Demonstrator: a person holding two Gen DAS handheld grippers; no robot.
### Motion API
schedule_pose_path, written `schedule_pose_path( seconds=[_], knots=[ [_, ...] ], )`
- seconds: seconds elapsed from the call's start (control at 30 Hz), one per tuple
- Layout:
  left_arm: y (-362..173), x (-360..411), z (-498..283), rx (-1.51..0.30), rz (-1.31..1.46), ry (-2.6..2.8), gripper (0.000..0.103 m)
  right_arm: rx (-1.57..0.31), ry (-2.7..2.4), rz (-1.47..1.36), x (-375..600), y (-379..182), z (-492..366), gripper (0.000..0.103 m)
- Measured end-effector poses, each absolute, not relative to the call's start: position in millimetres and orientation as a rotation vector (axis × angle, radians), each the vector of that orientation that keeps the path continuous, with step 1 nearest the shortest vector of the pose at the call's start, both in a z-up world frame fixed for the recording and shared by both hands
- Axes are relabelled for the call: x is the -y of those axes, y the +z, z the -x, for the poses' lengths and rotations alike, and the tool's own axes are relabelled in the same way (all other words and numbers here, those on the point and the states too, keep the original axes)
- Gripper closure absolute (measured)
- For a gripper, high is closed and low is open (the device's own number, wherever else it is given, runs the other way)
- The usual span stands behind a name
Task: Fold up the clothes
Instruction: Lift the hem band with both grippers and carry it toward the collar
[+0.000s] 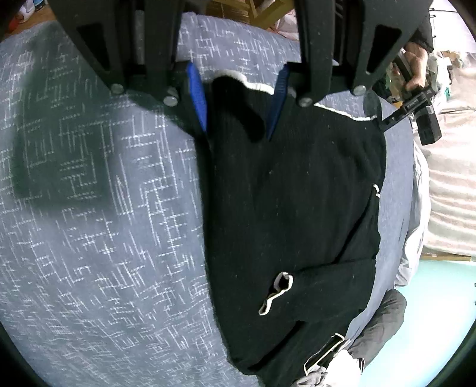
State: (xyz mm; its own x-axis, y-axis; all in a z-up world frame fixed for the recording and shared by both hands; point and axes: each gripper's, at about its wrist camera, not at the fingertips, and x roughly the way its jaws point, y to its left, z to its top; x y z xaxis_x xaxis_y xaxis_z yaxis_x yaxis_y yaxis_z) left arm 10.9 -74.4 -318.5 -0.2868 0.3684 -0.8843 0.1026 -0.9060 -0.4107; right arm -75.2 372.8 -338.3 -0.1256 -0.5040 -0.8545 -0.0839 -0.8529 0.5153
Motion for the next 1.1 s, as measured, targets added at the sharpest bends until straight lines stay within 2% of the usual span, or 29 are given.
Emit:
schedule_pose_path(
  seconds=[0.07,0.13,0.2,0.5,0.53,0.63,0.73,1.1],
  knots=[
    [-321,73,-11,0.600,1.760,2.312,0.065,0.647,-2.059,-1.855,-370,-339,76,0.064],
    [-325,70,-10,0.604,1.760,2.297,0.082,0.643,-2.060,-1.856,-369,-339,76,0.064],
    [-326,67,-10,0.594,1.757,2.293,0.088,0.635,-2.060,-1.851,-368,-338,76,0.064],
    [-332,67,-8,0.632,1.762,2.253,0.088,0.569,-2.060,-1.832,-360,-342,75,0.064],
    [-333,66,-8,0.626,1.760,2.253,0.088,0.551,-2.063,-1.827,-358,-342,74,0.067],
    [-329,64,-9,0.608,1.750,2.254,0.089,0.496,-2.071,-1.814,-354,-340,73,0.090],
    [-319,63,-10,0.581,1.721,2.264,0.091,0.478,-2.086,-1.781,-353,-334,70,0.096],
    [-249,76,-17,0.447,1.583,2.330,0.094,0.407,-2.163,-1.594,-347,-270,50,0.099]
  ],
)
